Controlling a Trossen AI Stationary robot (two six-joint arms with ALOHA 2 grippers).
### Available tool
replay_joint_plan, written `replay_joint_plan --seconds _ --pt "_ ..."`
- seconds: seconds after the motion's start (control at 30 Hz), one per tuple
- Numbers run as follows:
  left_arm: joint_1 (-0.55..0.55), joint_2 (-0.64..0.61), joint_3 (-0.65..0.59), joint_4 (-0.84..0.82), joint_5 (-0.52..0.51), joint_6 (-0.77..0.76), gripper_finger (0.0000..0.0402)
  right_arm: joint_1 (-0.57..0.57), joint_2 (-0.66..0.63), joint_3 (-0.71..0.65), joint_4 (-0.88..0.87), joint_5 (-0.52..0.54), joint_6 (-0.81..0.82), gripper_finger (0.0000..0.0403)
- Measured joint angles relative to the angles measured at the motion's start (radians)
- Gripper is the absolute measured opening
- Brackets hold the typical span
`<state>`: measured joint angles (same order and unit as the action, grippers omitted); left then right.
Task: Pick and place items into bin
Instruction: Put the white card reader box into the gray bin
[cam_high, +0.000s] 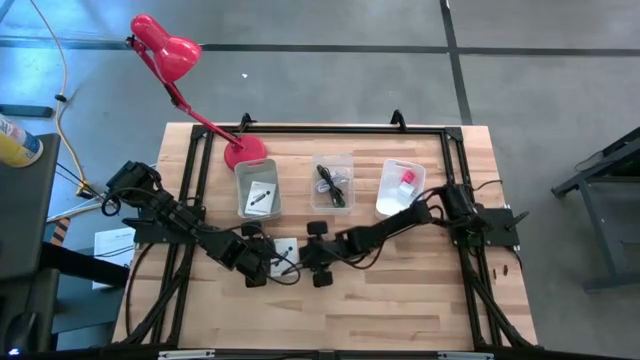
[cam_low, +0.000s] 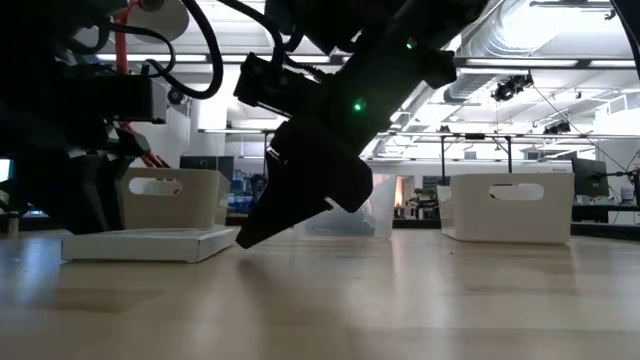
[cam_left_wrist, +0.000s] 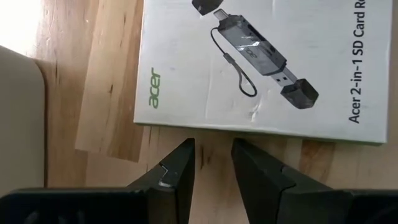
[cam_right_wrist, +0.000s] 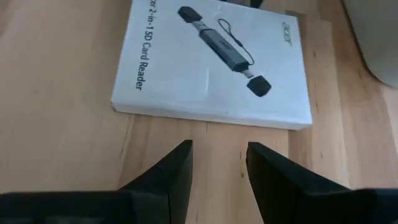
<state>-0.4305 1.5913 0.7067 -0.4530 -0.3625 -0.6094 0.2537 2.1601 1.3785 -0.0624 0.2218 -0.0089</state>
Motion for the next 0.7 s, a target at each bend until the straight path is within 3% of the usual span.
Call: replay_joint_plan --seconds 0.2,0.43,0.7 --pt "0.0 -0.002 0.001 0.004 0.05 -0.006 0.0101 -0.025 0.0 0.0 0.0 -0.083 -0.033 0.0142" --pt "0.003 -0.008 0.001 -0.011 0.067 -0.05 0.0101 -0.057 0.005 0.0 0.009 -0.141 0.037 0.0142" --pt "0.047 -0.008 -0.001 0.021 0.074 0.064 0.0101 -0.058 0.064 0.005 0.08 -0.171 0.076 0.0142"
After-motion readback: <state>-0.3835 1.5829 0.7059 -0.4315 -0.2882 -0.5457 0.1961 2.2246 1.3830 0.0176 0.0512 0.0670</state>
